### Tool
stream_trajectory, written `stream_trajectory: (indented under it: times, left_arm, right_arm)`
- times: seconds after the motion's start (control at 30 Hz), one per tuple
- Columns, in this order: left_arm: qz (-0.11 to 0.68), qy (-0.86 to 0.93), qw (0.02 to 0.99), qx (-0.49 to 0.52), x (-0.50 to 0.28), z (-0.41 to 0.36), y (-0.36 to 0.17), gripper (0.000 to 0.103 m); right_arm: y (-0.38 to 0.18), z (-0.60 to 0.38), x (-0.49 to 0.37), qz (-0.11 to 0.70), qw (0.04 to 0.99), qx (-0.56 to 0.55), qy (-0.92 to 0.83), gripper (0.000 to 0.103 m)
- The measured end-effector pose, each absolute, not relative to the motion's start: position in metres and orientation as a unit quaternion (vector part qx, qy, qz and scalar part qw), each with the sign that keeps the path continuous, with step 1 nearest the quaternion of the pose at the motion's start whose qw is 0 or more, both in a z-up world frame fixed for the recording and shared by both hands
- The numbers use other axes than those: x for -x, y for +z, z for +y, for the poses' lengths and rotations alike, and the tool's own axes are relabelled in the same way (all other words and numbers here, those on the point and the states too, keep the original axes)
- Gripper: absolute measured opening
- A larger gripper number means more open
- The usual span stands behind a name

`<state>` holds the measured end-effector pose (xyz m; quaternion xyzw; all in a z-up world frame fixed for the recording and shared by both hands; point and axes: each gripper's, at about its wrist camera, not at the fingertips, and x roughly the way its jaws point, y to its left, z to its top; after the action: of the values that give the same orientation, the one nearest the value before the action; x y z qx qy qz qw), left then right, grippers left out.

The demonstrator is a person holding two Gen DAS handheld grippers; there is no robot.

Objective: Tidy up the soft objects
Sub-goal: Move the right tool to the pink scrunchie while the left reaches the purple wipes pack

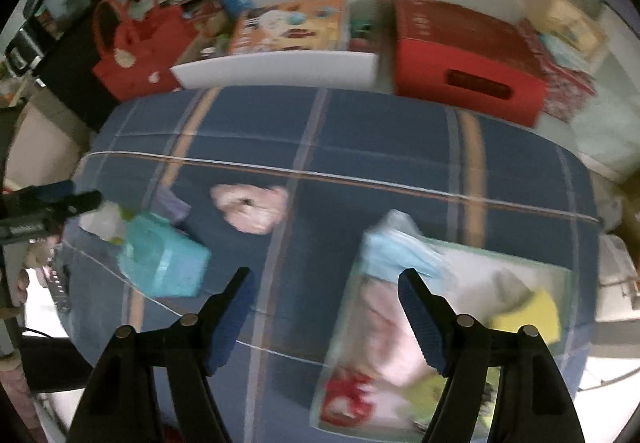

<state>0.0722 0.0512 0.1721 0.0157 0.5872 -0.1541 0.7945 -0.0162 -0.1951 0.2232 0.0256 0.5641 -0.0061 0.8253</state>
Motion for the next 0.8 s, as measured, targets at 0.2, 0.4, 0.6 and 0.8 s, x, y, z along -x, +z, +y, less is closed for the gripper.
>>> stream_trajectory:
  times: [0.2, 0.4, 0.6, 0.8]
  left_arm:
    - [0.643, -0.151, 0.751, -0.008, -0.099, 0.043, 0.141, 0.099]
    - [0.669, -0.149, 0.728, -0.013, -0.12, 0.029, 0.116, 0.099]
    - [0.682, -0.141, 0.717, -0.02, -0.134, 0.024, 0.099, 0.099]
    - [0.696, -0.131, 0.706, -0.011, -0.145, 0.025, 0.08, 0.099]
  right_arm:
    - [0.191, -0.157, -0.028, 0.597, 0.801, -0.041, 0.02, 0.077]
    - [0.149, -0.141, -0.063, 0.624, 0.78, -0.042, 0.018, 0.077]
    - [0.114, -0.135, -0.085, 0.643, 0.765, -0.037, 0.012, 0.077]
    - [0.096, -0.127, -0.097, 0.645, 0.764, -0.021, 0.007, 0.077]
